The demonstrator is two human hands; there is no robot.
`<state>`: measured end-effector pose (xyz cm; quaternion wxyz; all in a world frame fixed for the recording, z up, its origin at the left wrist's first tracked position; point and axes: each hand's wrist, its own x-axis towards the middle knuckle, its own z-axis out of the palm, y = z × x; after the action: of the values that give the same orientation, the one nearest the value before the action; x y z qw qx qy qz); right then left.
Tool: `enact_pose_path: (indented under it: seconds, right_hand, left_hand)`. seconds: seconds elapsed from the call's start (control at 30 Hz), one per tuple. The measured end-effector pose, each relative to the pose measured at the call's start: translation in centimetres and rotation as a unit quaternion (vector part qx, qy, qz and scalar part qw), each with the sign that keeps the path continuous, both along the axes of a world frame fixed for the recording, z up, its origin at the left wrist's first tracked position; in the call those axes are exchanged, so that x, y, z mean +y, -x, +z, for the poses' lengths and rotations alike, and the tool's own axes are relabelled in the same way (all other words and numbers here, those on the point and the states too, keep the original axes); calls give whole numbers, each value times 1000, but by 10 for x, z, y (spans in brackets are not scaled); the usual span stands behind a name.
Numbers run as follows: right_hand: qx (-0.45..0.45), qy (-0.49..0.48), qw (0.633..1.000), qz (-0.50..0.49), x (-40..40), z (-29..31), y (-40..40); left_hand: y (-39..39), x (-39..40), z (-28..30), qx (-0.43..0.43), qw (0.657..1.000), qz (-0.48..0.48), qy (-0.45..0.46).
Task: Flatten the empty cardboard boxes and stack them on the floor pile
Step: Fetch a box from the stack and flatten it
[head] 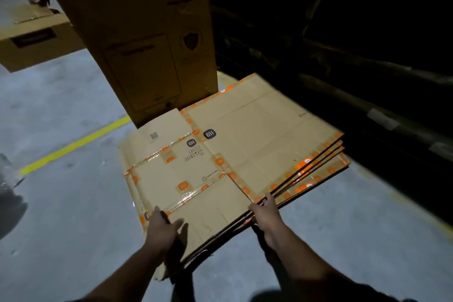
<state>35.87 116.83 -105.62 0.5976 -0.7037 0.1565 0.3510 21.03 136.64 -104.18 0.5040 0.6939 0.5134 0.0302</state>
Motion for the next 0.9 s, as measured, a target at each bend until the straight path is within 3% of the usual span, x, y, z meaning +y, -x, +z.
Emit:
enact_pose_path:
  seconds: [0.1, 0.33, 0.5, 0.7, 0.9]
  right_hand:
    - [-51, 39, 998, 23, -11, 32, 11]
    - [-138, 43, 989, -19, -65, 131, 46]
    - [-181, 41, 981, -54, -135, 207, 90]
    - [-219, 29, 969, -107, -246, 297, 167]
    - [-294, 17, 934, -202, -365, 375, 250]
  left_hand:
    - [-15, -25, 34, -29, 998, -52, 34]
    - [-33, -112, 129, -80, 977, -193, -33]
    - [-11, -188, 200, -137, 964, -227, -31]
    - [44, -290, 264, -214, 949, -227, 49]
    - [81, -416, 315, -250, 904, -321, 131]
